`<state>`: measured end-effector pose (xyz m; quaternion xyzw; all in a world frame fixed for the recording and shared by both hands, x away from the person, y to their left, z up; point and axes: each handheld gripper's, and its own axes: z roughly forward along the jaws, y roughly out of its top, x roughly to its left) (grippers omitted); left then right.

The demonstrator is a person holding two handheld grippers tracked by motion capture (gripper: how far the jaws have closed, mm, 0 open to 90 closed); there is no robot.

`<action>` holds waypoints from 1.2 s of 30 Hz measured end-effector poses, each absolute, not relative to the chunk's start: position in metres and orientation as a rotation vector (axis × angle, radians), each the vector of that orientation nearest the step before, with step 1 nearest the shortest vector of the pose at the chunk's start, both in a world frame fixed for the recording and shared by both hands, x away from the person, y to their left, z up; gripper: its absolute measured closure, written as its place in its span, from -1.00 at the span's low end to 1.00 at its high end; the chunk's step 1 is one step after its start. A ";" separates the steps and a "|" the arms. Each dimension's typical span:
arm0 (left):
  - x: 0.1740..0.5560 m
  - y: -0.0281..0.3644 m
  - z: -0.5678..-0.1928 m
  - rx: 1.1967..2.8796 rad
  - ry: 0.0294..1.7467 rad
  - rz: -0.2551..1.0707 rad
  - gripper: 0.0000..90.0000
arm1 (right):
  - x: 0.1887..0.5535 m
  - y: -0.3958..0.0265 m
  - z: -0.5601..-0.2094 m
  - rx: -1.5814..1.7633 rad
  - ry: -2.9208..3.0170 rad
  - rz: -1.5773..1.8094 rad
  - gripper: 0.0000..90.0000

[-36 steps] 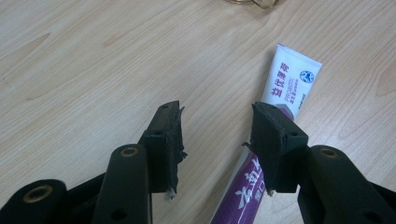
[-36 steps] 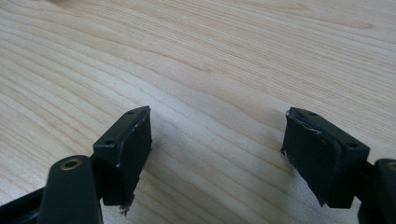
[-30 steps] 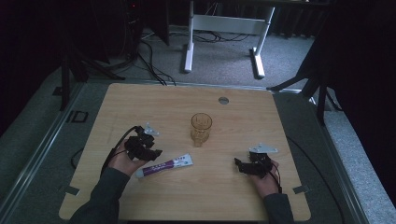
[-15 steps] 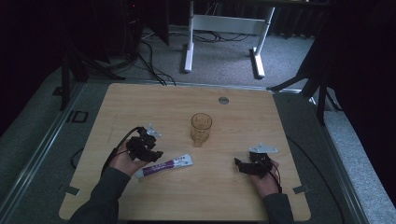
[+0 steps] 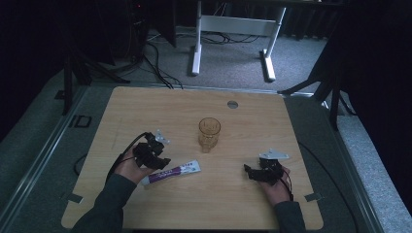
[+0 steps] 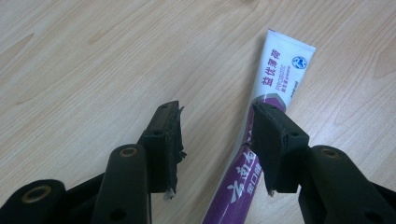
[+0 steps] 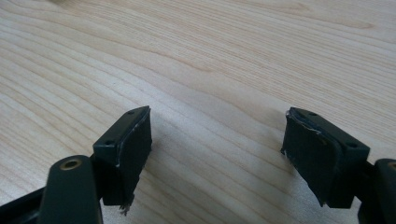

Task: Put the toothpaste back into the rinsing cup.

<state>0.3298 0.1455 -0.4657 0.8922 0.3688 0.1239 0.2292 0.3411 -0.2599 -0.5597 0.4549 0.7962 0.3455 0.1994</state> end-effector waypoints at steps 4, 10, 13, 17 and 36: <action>0.330 0.145 -0.466 2.467 1.004 0.336 0.18 | 0.341 -0.260 -0.560 1.272 2.227 0.966 -0.48; 0.329 0.143 -0.467 2.472 1.004 0.335 0.18 | 0.341 -0.260 -0.560 1.270 2.227 0.965 -0.48; 0.328 0.142 -0.467 2.484 0.994 0.334 0.18 | 0.341 -0.260 -0.560 1.271 2.226 0.966 -0.48; 0.328 0.142 -0.467 2.488 0.993 0.333 0.18 | 0.341 -0.260 -0.560 1.272 2.226 0.966 -0.48; 0.328 0.137 -0.471 2.532 0.973 0.334 0.16 | 0.341 -0.260 -0.560 1.272 2.226 0.966 -0.48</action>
